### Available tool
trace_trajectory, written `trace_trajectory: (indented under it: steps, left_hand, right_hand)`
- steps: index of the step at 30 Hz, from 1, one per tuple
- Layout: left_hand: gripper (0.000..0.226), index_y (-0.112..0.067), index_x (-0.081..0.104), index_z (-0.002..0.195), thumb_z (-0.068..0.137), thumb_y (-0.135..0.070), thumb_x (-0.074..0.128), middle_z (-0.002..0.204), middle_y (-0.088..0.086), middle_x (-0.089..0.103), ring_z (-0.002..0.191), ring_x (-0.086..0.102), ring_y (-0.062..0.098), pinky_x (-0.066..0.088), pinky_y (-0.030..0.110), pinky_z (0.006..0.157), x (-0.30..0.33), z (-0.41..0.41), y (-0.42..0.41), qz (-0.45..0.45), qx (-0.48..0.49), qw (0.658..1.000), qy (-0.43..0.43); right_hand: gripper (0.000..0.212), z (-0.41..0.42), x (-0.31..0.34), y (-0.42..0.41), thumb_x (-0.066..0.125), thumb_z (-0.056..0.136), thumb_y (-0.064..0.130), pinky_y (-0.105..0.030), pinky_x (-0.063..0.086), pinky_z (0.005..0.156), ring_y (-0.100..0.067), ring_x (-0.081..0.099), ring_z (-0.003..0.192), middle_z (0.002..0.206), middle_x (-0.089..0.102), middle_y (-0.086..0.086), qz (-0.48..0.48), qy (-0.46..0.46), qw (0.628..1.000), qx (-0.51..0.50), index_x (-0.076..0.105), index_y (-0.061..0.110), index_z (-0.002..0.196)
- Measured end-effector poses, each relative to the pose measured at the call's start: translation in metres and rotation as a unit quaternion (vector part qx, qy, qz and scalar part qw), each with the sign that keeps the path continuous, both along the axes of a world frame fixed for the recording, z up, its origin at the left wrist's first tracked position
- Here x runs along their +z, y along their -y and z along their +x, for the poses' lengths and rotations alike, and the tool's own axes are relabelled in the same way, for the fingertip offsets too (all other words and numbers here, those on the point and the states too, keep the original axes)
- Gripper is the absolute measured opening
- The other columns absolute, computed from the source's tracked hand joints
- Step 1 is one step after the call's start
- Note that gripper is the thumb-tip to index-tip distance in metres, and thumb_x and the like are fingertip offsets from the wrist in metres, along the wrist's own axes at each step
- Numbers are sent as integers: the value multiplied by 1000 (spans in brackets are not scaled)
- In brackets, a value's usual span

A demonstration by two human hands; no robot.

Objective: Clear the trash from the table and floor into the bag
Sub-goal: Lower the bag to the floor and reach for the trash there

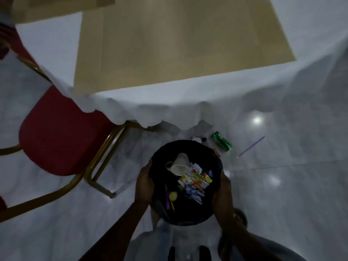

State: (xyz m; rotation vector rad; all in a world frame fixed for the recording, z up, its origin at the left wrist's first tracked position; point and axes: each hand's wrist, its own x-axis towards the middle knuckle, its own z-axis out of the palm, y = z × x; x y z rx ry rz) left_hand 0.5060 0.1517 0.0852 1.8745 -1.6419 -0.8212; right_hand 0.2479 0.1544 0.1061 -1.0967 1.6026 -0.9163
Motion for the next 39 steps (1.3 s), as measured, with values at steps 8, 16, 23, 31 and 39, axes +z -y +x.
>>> trace_trajectory:
  steps: [8, 16, 23, 31, 39]
  left_hand:
    - [41, -18, 43, 132, 97, 3, 42, 122, -44, 47, 116, 43, -17, 32, 5, 98, -86, 92, 14, 1, 171, 983, -65]
    - [54, -26, 40, 130, 91, 10, 49, 128, -43, 42, 118, 39, -19, 29, 4, 100, -143, 130, 11, -91, 153, 984, 12]
    - [46, -14, 39, 134, 92, 1, 51, 135, 1, 42, 121, 39, 2, 27, 2, 100, -184, 150, 4, -98, 162, 980, 57]
    - [47, -17, 36, 137, 91, -13, 49, 138, 1, 41, 124, 41, 6, 32, 11, 102, -212, 152, -6, -143, 123, 979, 75]
    - [43, -18, 40, 134, 95, -3, 48, 134, -14, 44, 119, 39, -16, 28, 2, 99, -208, 141, -4, -189, 107, 976, 32]
  right_hand:
    - [61, 99, -147, 34, 45, 90, -8, -35, 31, 111, -29, 37, 133, 145, 36, -18, 10, -79, 991, 106, 26, 7, 146]
    - [69, 144, -223, 63, 43, 87, -12, -17, 22, 106, -21, 27, 138, 152, 24, -16, -34, -144, 975, 169, 19, 9, 148]
    - [74, 150, -251, 82, 46, 85, -12, -22, 25, 104, -25, 30, 137, 151, 26, -15, -117, -162, 958, 203, 16, 10, 149]
    - [71, 141, -261, 95, 44, 84, -18, -11, 23, 100, -23, 35, 131, 146, 29, -17, -172, -154, 943, 238, 19, 3, 147]
    - [71, 143, -264, 96, 46, 83, -15, -24, 30, 101, -32, 40, 128, 143, 32, -23, -184, -213, 928, 244, 19, 0, 146]
